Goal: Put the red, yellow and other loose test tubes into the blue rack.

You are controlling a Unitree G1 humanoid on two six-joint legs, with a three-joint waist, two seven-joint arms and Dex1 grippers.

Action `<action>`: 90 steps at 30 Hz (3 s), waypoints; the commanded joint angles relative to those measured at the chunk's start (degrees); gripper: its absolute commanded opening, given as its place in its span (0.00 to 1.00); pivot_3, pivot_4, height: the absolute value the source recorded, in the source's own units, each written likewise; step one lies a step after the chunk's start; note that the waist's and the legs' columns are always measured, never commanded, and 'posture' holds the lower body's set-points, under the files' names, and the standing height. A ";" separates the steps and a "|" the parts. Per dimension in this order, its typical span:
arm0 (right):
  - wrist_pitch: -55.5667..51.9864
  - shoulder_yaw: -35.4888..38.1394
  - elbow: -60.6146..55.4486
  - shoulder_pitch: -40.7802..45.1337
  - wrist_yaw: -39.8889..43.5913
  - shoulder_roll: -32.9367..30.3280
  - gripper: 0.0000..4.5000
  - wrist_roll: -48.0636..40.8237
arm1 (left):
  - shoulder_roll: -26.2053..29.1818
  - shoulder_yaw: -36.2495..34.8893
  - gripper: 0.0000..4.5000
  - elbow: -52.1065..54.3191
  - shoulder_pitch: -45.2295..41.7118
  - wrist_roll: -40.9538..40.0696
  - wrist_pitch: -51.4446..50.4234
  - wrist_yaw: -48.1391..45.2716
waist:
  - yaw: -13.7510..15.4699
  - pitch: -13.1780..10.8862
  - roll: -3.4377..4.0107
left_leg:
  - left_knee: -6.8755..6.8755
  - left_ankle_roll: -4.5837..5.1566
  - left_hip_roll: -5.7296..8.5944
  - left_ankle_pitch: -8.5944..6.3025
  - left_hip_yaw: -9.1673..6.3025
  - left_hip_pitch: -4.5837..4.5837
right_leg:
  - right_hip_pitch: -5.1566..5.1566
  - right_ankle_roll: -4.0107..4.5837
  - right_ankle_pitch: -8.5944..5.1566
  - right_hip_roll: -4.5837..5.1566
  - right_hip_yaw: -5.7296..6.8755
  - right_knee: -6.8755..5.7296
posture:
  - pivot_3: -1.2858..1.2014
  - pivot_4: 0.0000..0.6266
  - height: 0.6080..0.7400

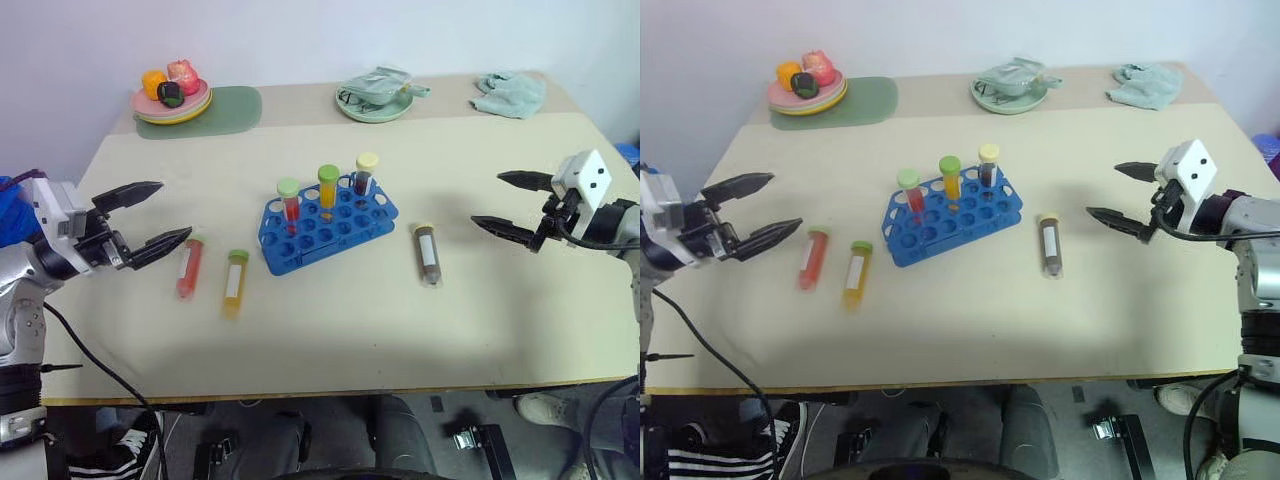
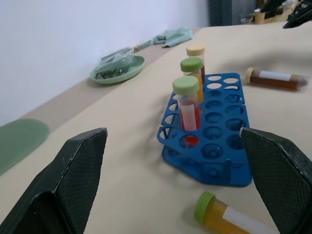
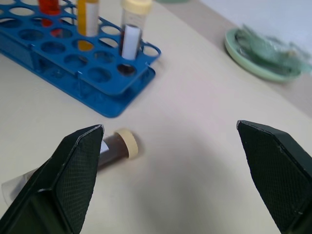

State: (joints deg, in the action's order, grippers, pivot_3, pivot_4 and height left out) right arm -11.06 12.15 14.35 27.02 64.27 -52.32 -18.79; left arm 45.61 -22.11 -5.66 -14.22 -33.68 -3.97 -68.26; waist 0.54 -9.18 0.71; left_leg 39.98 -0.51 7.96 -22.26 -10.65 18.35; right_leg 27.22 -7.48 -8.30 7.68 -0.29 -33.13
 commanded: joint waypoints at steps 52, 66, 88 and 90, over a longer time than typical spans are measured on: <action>-81.44 -4.60 -14.36 16.30 -85.12 19.84 1.00 -40.47 | -6.12 5.41 0.99 10.81 2.10 0.30 -0.93 5.26 | 0.16 0.01 -0.05 | 0.02 0.06 -0.01 -0.02 0.08 0.08 | 0.11 -0.04 0.15 -0.05 -0.27 0.07 | 0.52 0.24 1.00; -81.44 -5.02 -14.93 15.29 -90.87 21.31 0.35 -42.79 | -6.20 5.44 1.00 10.80 1.80 0.46 -1.10 5.84 | 0.12 0.01 -0.05 | 0.01 0.06 -0.02 -0.02 0.08 0.07 | 0.12 -0.05 0.15 -0.06 -0.27 0.09 | 0.52 0.24 1.00; -44.47 -5.00 -24.87 14.16 -66.59 17.73 0.17 -16.31 | -5.09 4.97 1.00 7.61 -0.15 0.75 -0.02 5.13 | -0.37 0.01 -0.05 | -0.05 0.07 -0.04 -0.03 0.33 0.03 | 0.10 -0.07 0.16 -0.11 -0.26 0.14 | 0.52 0.24 1.00; -36.91 -3.92 -28.87 10.11 -61.32 19.96 0.17 -16.26 | -4.87 4.79 1.00 7.15 -0.61 0.74 -0.12 5.08 | -0.64 0.01 -0.05 | -0.07 0.07 -0.11 -0.03 0.33 0.01 | 0.09 -0.07 0.16 -0.15 -0.27 0.15 | 0.52 0.24 1.00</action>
State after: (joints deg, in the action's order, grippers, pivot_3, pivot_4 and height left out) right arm -54.48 7.22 -10.18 38.46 -1.41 -33.40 -35.05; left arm 39.49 -15.16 1.71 -14.30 -32.71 -5.10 -63.10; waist -0.11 -9.17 0.66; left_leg 39.88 -0.45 7.83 -22.29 -10.33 18.36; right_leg 27.31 -7.55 -8.14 7.52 -0.55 -32.97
